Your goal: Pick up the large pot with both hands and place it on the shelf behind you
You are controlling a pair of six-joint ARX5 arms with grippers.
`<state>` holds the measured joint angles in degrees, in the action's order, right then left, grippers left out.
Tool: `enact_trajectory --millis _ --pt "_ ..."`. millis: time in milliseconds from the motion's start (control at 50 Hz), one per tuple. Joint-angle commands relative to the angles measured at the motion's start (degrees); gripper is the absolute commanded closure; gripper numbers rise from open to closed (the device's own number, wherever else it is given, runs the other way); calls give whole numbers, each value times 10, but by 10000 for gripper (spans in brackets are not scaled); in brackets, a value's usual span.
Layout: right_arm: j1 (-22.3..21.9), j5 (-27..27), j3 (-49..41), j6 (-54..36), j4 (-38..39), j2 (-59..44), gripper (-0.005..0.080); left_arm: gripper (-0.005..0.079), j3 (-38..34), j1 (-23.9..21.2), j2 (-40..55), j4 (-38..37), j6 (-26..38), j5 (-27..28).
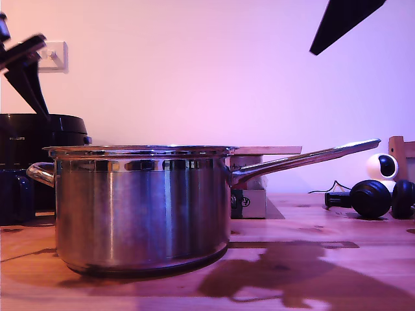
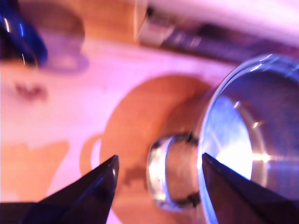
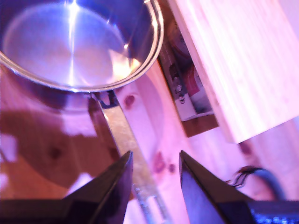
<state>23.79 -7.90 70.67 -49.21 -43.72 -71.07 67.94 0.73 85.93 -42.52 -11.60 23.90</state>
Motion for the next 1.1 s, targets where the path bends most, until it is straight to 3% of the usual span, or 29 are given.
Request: enact_trajectory --millis 0,280,560,780,1080 --pt "3 9 3 -12 11 -4 470 224 5 -3 17 -6 1 1" --pt "3 26 3 -28 27 -5 470 224 13 -30 61 -27 18 -2" --pt "4 25 3 -34 33 -7 470 224 14 -58 81 -39 33 -75" --pt "10 32 3 -68 36 -35 475 225 14 -62 95 -42 42 -103" --pt "36 65 5 -53 5 -100 518 225 14 -65 101 -30 42 -102"
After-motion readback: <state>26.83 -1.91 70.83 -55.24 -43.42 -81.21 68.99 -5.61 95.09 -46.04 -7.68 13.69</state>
